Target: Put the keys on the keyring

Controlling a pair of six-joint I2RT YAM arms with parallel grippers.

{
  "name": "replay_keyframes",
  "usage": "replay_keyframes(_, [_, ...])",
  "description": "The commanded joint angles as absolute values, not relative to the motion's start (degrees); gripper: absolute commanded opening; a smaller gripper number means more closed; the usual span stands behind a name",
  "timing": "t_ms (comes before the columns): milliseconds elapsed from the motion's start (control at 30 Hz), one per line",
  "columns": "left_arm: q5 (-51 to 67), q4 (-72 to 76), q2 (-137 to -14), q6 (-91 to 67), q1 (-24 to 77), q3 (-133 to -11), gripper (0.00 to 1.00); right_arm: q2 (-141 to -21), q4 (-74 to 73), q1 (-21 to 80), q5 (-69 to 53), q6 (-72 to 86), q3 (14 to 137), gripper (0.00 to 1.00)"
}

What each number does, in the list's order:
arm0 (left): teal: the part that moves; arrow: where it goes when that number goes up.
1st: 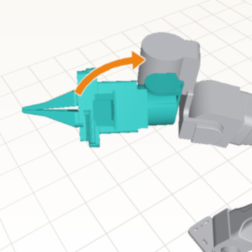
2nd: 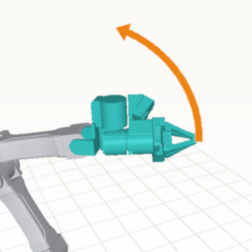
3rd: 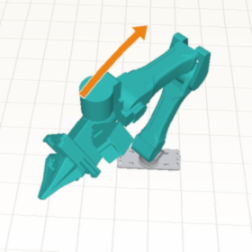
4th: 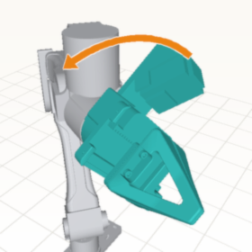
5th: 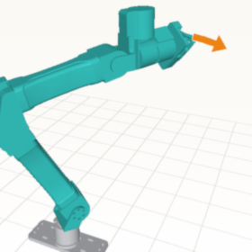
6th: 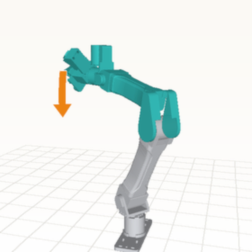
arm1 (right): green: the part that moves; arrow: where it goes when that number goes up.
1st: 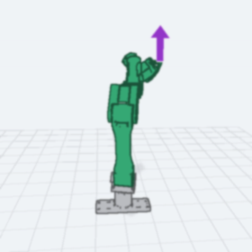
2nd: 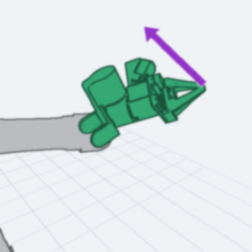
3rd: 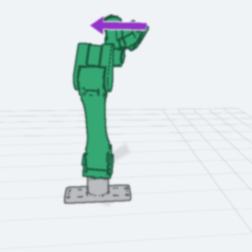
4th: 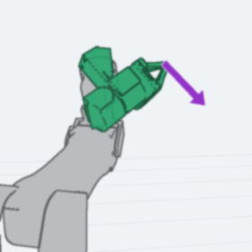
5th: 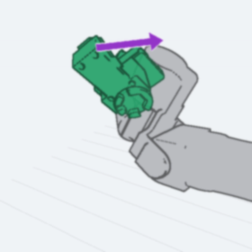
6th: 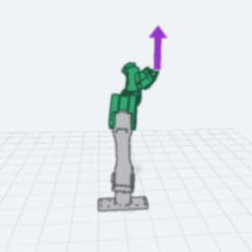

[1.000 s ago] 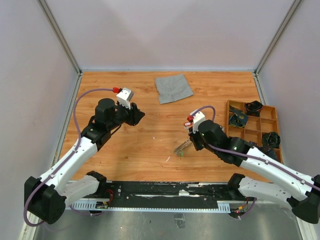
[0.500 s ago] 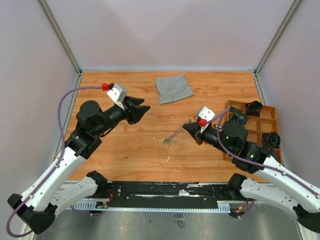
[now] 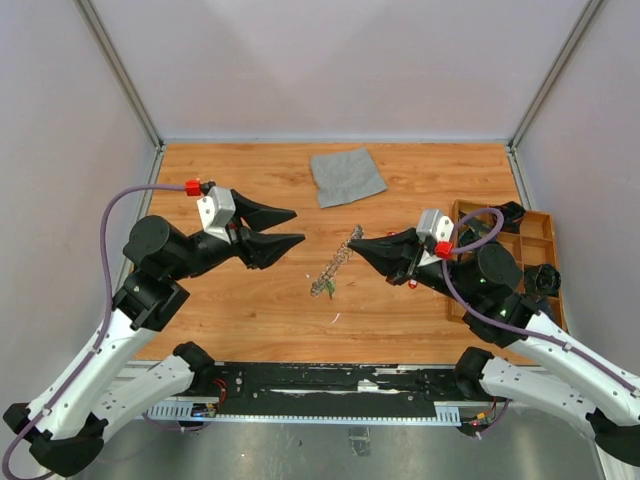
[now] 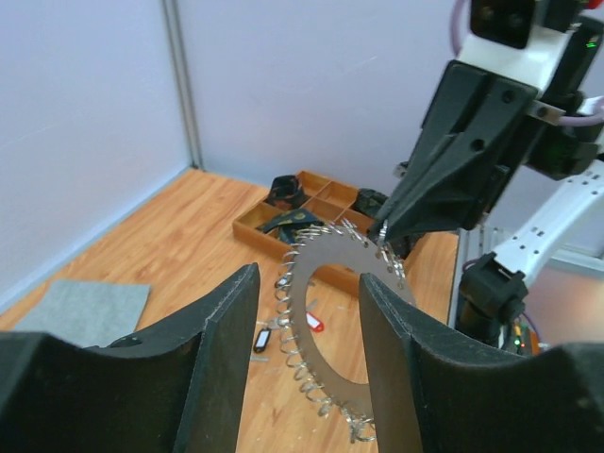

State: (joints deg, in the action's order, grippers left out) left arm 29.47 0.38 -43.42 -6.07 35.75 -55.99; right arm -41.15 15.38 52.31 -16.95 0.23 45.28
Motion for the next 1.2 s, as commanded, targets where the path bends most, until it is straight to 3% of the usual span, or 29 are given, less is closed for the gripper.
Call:
replay_keyframes(0, [34.12, 3.68, -41.84, -7.77, 36.28, -57.49, 0.53, -41.32, 25.69, 51.70, -19.87, 6.63, 46.87, 0.00])
replay_keyframes(400, [35.14, 7.29, -43.59, -8.97, 38.83, -56.84, 0.56, -43.08, 31.06, 52.42, -20.24, 11.38, 46.51, 0.01])
replay_keyframes(1167, [27.95, 6.86, -48.34, -4.46, 48.22, -57.04, 0.33, -44.03, 30.63, 54.66, -23.29, 10.46, 47.64, 0.01])
